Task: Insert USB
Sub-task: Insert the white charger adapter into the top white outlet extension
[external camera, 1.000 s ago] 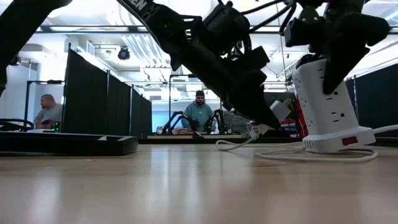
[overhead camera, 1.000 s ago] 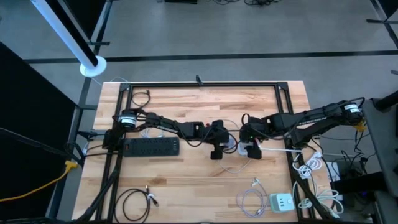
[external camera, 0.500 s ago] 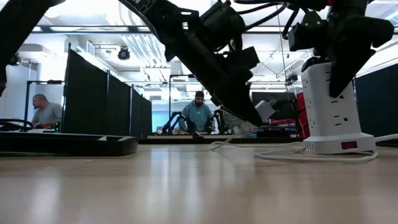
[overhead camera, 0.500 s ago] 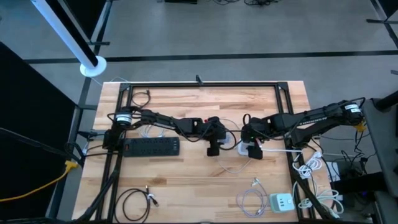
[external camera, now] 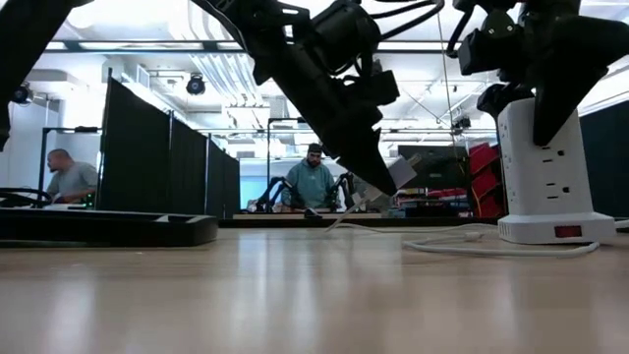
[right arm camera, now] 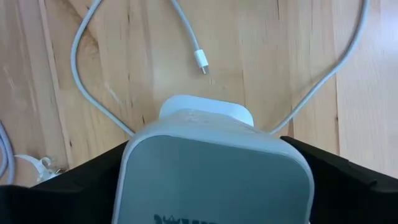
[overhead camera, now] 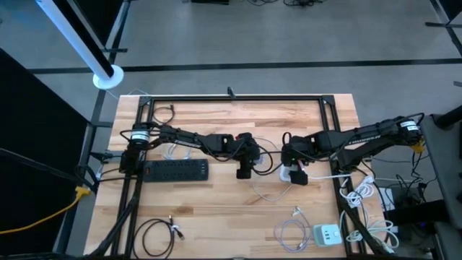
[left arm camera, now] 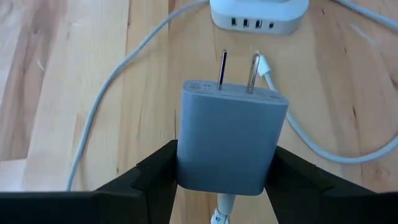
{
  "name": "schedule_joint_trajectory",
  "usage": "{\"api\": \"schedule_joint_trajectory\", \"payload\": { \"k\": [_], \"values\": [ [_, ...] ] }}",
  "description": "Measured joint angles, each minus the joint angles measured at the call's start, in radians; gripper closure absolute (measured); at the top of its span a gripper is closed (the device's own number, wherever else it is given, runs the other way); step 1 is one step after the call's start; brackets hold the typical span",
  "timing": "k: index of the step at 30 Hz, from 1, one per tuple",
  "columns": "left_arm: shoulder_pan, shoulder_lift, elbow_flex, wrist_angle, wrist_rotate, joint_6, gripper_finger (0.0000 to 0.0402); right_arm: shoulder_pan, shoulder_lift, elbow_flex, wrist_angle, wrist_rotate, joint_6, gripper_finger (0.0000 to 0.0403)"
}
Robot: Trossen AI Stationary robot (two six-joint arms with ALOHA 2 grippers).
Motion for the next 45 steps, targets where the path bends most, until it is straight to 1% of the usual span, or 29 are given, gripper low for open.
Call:
{"api": "schedule_joint_trajectory", "payload": {
  "k": [4, 9, 12, 14, 15, 17, 20, 23, 24, 25, 26, 29, 30, 32, 34, 36, 38, 42, 45],
  "values": [
    [0.000, 0.000, 0.000, -0.005, 0.000, 0.000, 0.0206, 0.000, -0.003, 0.046, -0.038, 0.002, 0.005, 0.0047],
    [0.000, 0.000, 0.000, -0.012, 0.000, 0.008, 0.0206, 0.000, -0.004, 0.168, -0.077, 0.029, -0.009, 0.0045],
    [0.002, 0.000, 0.000, -0.010, 0.000, 0.008, 0.0206, -0.001, -0.001, 0.239, -0.039, 0.075, 0.015, 0.0046],
    [0.003, 0.000, 0.000, -0.002, 0.001, 0.008, 0.0206, -0.003, 0.000, 0.259, 0.019, 0.106, 0.028, 0.0060],
    [0.004, 0.000, 0.000, 0.001, 0.001, 0.007, 0.0206, -0.003, 0.000, 0.260, 0.056, 0.108, 0.030, 0.0074],
    [0.004, -0.005, 0.000, 0.003, 0.001, 0.003, 0.0206, -0.008, 0.000, 0.252, 0.112, 0.108, 0.030, 0.0119],
    [0.004, -0.027, 0.000, 0.004, 0.001, -0.014, 0.0206, -0.008, 0.002, 0.238, 0.115, 0.108, 0.029, 0.0222],
    [0.004, -0.067, 0.000, -0.003, -0.002, -0.043, 0.0206, -0.008, 0.002, 0.237, 0.115, 0.107, 0.045, 0.0350],
    [0.004, -0.084, 0.000, -0.005, -0.019, -0.049, 0.0206, -0.008, 0.002, 0.241, 0.113, 0.108, 0.051, 0.0376],
    [0.004, -0.101, 0.000, -0.004, -0.039, -0.049, 0.0206, -0.008, 0.002, 0.245, 0.115, 0.113, 0.072, 0.0386],
    [0.003, -0.121, 0.000, -0.003, -0.061, -0.046, 0.0206, -0.012, 0.002, 0.248, 0.116, 0.136, 0.126, 0.0385],
    [0.003, -0.181, 0.000, 0.016, -0.133, -0.008, 0.0206, -0.046, 0.001, 0.253, 0.115, 0.221, 0.385, 0.0367],
    [0.003, -0.197, 0.000, 0.024, -0.155, 0.006, 0.0206, -0.062, 0.001, 0.256, 0.118, 0.225, 0.455, 0.0360],
    [0.003, -0.226, 0.000, 0.031, -0.184, 0.039, 0.0206, -0.093, 0.001, 0.263, 0.131, 0.207, 0.546, 0.0337],
    [0.003, -0.245, 0.000, 0.034, -0.209, 0.070, 0.0206, -0.122, -0.001, 0.278, 0.181, 0.148, 0.592, 0.0305],
    [0.003, -0.256, 0.000, 0.025, -0.230, 0.084, 0.0206, -0.142, -0.003, 0.299, 0.241, 0.093, 0.612, 0.0264],
    [0.006, -0.256, 0.000, 0.003, -0.237, 0.086, 0.0206, -0.156, -0.004, 0.329, 0.277, 0.067, 0.615, 0.0220],
    [0.007, -0.254, -0.001, -0.006, -0.238, 0.086, 0.0206, -0.183, -0.001, 0.363, 0.256, 0.047, 0.636, 0.0138],
    [0.006, -0.259, -0.001, 0.026, -0.238, 0.087, 0.0206, -0.199, 0.021, 0.353, 0.239, 0.014, 0.696, 0.0096]
  ]
}}
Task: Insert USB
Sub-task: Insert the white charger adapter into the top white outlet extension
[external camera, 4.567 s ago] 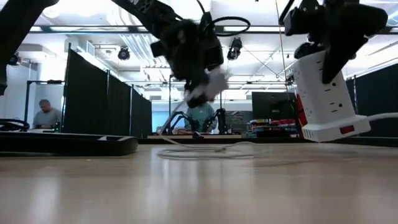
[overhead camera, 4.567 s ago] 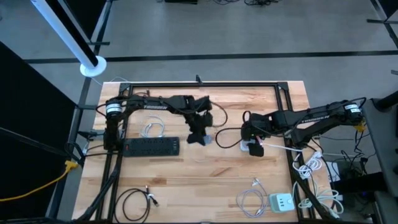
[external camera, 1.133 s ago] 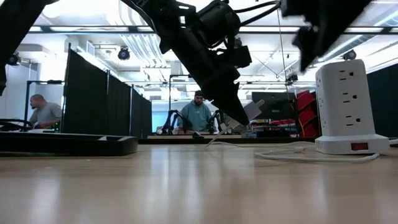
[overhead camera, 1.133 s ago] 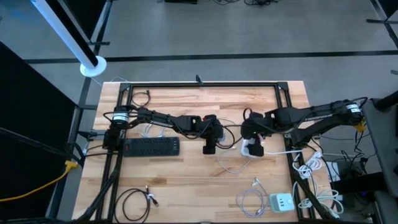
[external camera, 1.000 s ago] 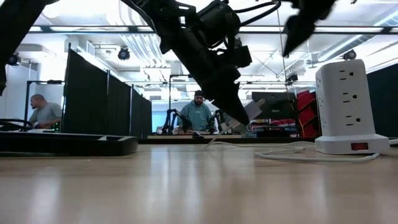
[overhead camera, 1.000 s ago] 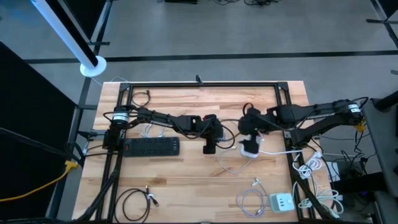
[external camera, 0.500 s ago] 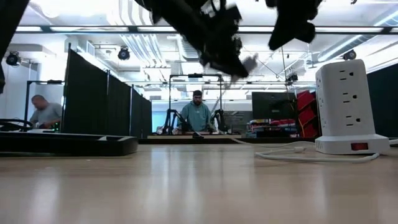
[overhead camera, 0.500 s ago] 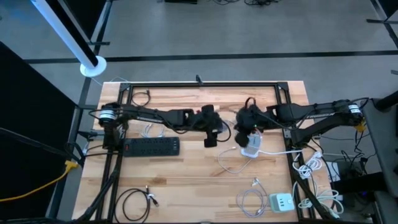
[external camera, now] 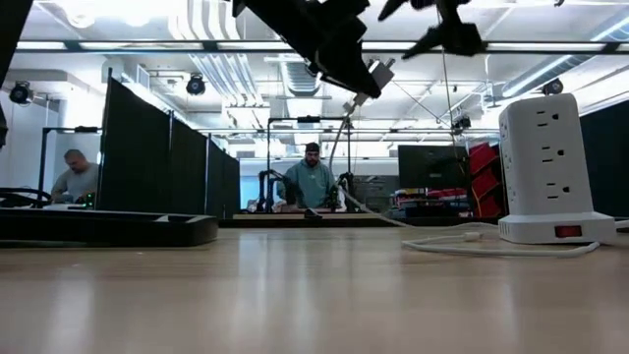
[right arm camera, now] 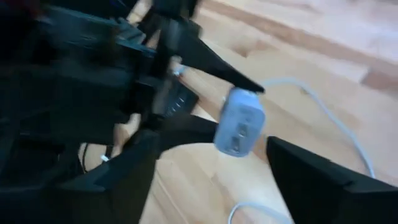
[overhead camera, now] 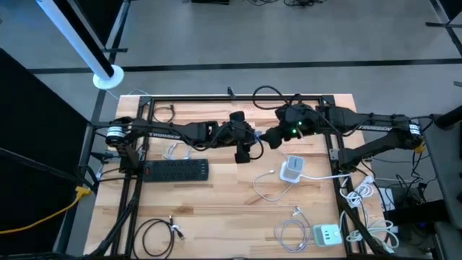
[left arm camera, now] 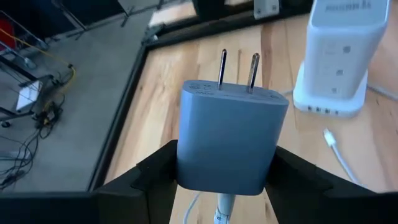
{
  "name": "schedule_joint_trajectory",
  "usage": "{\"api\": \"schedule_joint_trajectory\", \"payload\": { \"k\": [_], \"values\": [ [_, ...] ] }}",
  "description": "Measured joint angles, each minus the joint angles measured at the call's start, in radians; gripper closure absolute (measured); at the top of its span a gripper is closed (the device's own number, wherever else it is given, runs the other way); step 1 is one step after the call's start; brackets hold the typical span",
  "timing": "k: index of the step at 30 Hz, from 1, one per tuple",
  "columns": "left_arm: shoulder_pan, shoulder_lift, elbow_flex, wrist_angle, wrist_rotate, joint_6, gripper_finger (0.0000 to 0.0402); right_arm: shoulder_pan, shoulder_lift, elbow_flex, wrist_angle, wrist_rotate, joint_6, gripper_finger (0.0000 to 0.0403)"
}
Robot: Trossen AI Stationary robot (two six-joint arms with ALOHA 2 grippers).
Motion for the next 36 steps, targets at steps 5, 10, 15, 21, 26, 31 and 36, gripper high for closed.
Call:
{"api": "schedule_joint_trajectory", "payload": {
  "k": [5, 10, 15, 21, 26, 31, 36],
  "values": [
    [0.000, -0.009, 0.000, 0.042, 0.001, 0.000, 0.0206, -0.002, 0.071, 0.000, 0.039, -0.009, 0.005, 0.0070],
    [-0.005, -0.011, 0.000, 0.016, 0.002, 0.002, 0.0206, -0.006, 0.129, 0.003, 0.090, 0.002, 0.027, 0.0098],
    [-0.005, -0.032, -0.001, -0.009, 0.001, 0.004, 0.0206, -0.014, 0.126, 0.003, 0.099, 0.047, 0.060, 0.0224],
    [-0.005, -0.062, -0.001, -0.008, -0.019, 0.056, 0.0206, -0.025, 0.110, 0.004, 0.125, 0.039, 0.052, 0.0283],
    [-0.003, -0.092, 0.000, -0.018, 0.028, 0.087, 0.0207, -0.032, 0.079, 0.006, 0.130, 0.014, 0.028, 0.0283],
    [-0.005, -0.132, 0.000, -0.018, 0.070, 0.090, 0.0208, -0.032, 0.043, 0.007, 0.143, -0.026, -0.009, 0.0283],
    [-0.001, -0.179, 0.000, -0.029, 0.152, 0.065, 0.0208, -0.032, 0.022, 0.006, 0.199, -0.071, -0.045, 0.0283]
  ]
}}
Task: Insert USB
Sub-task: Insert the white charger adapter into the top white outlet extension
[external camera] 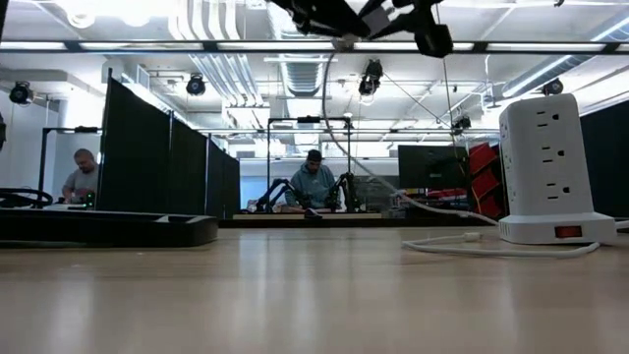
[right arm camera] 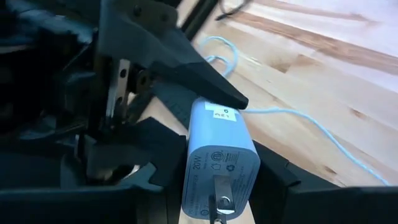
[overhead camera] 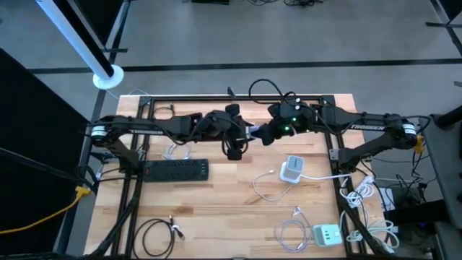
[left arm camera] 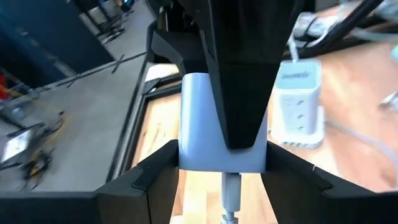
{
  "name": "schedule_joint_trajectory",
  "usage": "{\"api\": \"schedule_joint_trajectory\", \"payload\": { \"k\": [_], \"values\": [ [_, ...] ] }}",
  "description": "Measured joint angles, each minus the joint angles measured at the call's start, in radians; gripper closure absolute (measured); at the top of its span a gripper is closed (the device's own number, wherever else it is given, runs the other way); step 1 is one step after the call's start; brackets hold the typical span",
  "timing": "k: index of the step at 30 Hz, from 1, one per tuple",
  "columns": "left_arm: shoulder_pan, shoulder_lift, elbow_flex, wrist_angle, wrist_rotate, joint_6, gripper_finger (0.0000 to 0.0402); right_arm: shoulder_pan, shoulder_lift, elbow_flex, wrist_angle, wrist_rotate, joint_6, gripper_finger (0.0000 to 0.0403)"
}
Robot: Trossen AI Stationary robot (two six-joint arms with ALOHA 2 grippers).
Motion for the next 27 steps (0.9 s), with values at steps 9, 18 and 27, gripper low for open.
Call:
{"api": "schedule_joint_trajectory", "payload": {
  "k": [9, 18, 27],
  "values": [
    [0.017, -0.125, -0.204, 0.199, 0.119, -0.132, 0.0155, -0.002, -0.027, -0.002, -0.024, 0.015, -0.195, 0.0287],
    [0.086, -0.212, -0.411, 0.562, 0.410, -0.316, 0.0197, 0.025, -0.029, -0.002, -0.007, -0.023, -0.584, 0.0287],
    [0.094, -0.186, -0.422, 0.615, 0.474, -0.319, 0.0246, 0.040, -0.020, -0.002, 0.032, -0.076, -0.736, 0.0287]
  ]
}}
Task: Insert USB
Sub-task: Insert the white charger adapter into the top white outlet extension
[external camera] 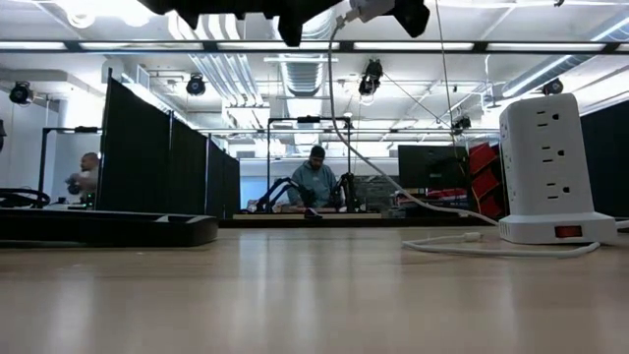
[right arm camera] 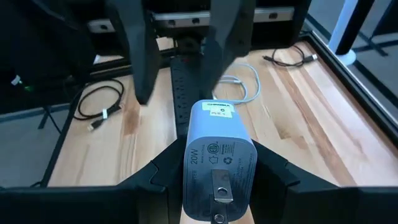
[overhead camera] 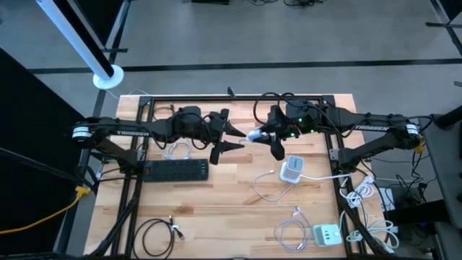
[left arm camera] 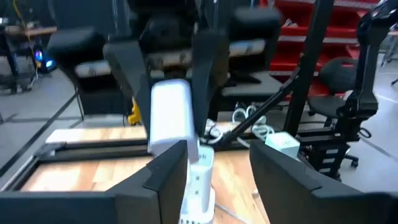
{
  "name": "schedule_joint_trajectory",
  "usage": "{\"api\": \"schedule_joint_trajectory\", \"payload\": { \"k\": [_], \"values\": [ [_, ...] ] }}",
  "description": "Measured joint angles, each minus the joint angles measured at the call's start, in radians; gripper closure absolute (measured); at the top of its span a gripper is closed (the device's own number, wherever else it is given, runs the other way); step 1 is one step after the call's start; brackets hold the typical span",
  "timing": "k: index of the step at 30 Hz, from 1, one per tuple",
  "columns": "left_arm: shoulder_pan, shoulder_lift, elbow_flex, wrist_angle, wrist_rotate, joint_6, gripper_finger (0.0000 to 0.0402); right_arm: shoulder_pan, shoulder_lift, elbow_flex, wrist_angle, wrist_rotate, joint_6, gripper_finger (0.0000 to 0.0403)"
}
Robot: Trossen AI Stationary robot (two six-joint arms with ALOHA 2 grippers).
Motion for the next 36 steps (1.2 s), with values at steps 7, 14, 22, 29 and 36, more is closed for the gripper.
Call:
{"api": "schedule_joint_trajectory", "payload": {
  "k": [7, 14, 22, 29, 36],
  "values": [
    [0.014, 0.000, -0.001, 0.032, 0.003, 0.004, 0.0269, 0.043, 0.007, 0.000, 0.012, 0.003, -0.087, 0.0287],
    [0.013, 0.001, -0.004, 0.046, 0.017, 0.016, 0.0255, 0.054, 0.013, 0.001, 0.065, 0.007, -0.093, 0.0287],
    [0.013, 0.001, -0.010, 0.028, 0.016, -0.001, 0.0188, 0.054, 0.013, 0.001, 0.064, 0.011, -0.092, 0.0287],
    [0.013, 0.001, -0.016, 0.031, 0.012, -0.040, 0.0150, 0.054, 0.017, 0.001, 0.065, 0.011, -0.142, 0.0287],
    [0.013, 0.049, -0.014, 0.071, 0.001, -0.066, 0.0165, 0.054, 0.057, 0.001, 0.098, 0.006, -0.211, 0.0287]
  ]
}}
